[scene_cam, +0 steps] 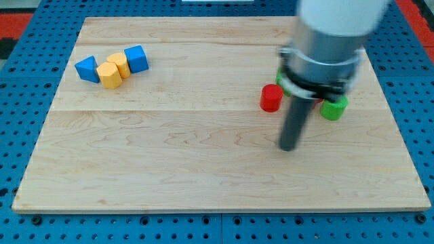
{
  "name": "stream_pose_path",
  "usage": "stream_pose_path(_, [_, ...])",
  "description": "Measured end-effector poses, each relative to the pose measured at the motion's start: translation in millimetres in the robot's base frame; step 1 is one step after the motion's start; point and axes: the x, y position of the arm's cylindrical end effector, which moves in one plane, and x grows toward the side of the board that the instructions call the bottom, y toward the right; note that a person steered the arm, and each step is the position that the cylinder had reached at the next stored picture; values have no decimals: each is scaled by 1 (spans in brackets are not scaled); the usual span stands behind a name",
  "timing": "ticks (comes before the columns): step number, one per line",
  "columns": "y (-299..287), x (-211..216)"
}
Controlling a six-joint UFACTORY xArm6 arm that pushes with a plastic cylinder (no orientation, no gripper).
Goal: Place your arm at the top center
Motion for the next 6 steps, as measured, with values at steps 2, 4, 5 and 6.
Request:
stream_pose_path(2, [-90,-33])
stream_pose_path(4, [-90,-33])
stream_pose_path(5, [-90,-36])
stream_pose_path(6, [-93,-36])
